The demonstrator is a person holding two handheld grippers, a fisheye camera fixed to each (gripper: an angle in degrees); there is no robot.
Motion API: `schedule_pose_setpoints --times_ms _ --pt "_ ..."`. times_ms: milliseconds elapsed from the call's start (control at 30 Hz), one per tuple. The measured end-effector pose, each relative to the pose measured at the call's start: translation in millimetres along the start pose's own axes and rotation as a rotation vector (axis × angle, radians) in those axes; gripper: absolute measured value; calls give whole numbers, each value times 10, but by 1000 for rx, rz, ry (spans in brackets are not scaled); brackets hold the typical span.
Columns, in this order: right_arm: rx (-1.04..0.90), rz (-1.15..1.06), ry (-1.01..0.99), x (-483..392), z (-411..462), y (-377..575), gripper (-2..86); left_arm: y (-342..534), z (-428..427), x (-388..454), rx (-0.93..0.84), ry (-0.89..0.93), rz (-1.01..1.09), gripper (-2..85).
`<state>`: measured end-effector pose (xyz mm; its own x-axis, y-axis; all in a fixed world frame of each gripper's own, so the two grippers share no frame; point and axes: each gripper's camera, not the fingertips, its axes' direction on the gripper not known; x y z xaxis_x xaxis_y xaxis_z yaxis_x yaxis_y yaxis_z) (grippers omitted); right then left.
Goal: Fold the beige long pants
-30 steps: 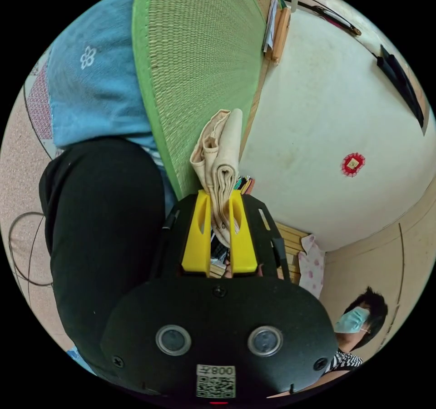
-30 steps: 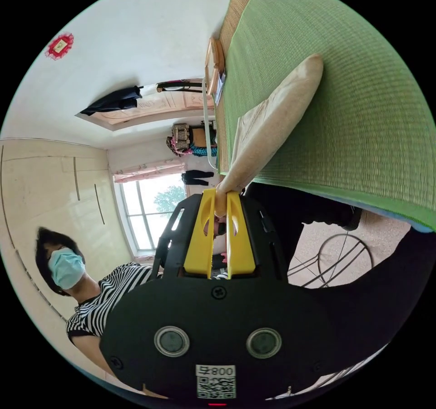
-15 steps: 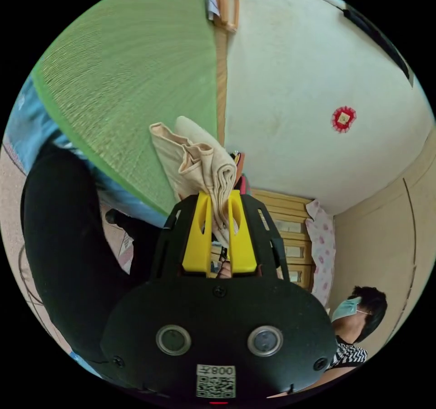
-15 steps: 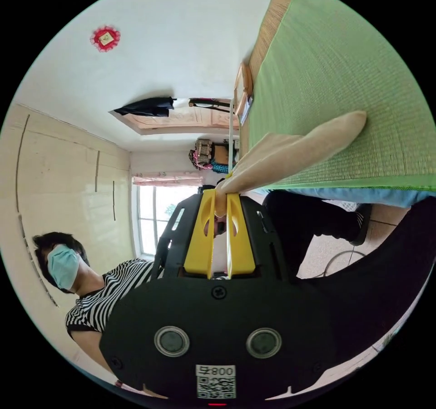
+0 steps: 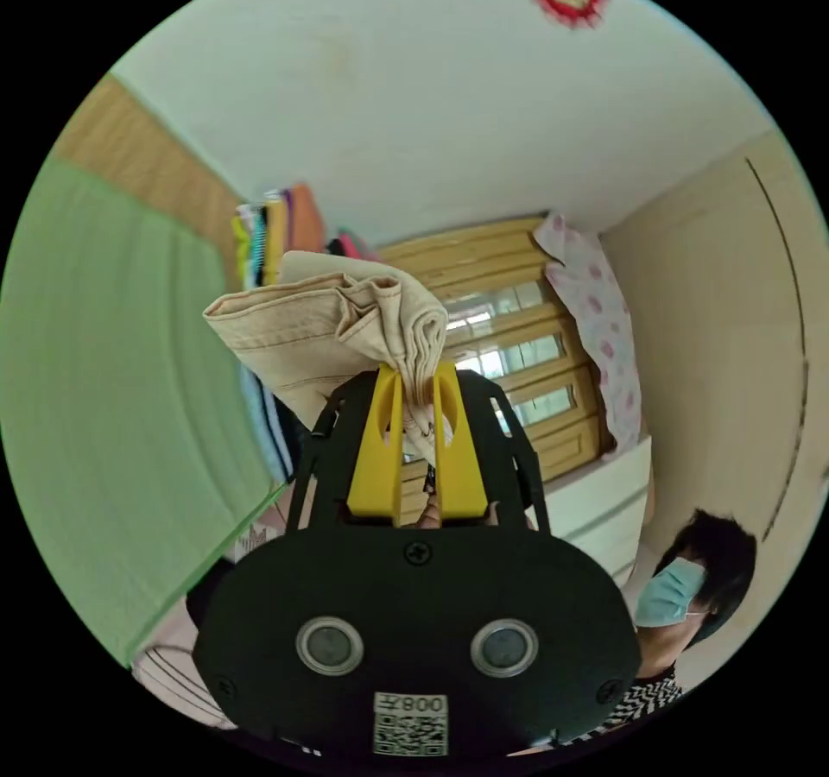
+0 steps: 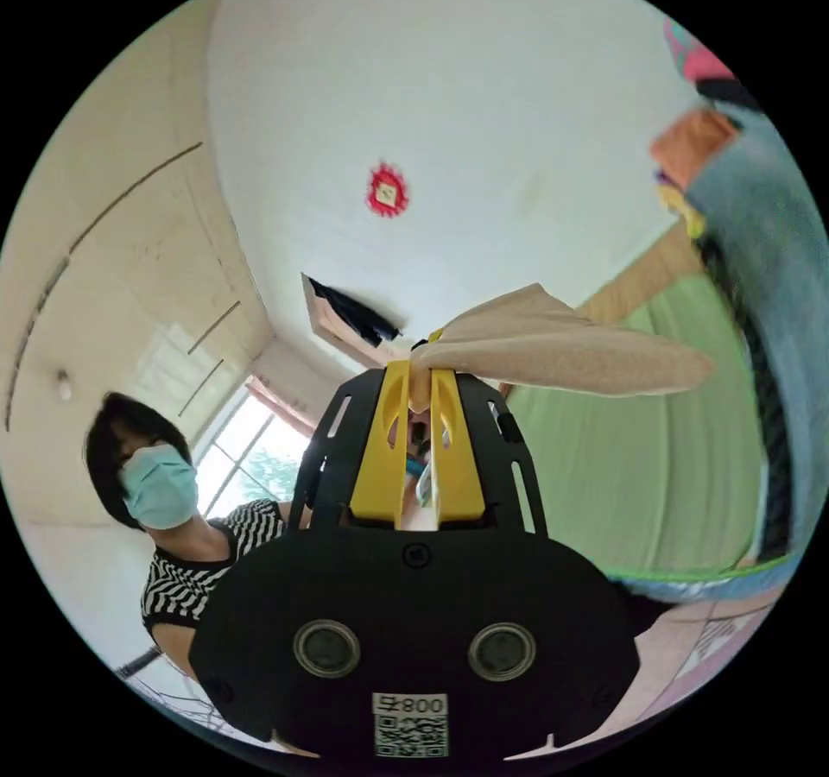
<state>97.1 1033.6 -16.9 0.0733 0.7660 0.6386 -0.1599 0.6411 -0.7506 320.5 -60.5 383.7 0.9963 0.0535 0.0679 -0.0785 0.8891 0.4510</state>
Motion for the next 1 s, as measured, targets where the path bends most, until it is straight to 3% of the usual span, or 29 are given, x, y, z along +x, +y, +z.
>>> schedule_pose_setpoints --times_ms 200,300,367,500,567,900,1000 --pt "229 -248 233 -806 -1903 -583 14 -751 1463 1581 -215 153 288 67" --pt "291 -187 359 -480 -2575 -477 15 -842 2060 1849 -333 110 340 68" --pt "314 -53 375 199 -2961 -240 16 -799 2424 1758 -430 26 312 69" --pt "349 269 349 1524 -3293 309 17 -608 2679 1400 -595 -224 170 69" --pt "379 299 256 1930 -3327 594 18 -539 2579 1417 -574 -165 125 68" --pt "424 124 318 1627 -3880 407 17 -535 2607 2809 -621 -132 268 68" --pt "440 134 236 1724 -4170 213 17 -535 2657 3137 -598 -114 235 67"
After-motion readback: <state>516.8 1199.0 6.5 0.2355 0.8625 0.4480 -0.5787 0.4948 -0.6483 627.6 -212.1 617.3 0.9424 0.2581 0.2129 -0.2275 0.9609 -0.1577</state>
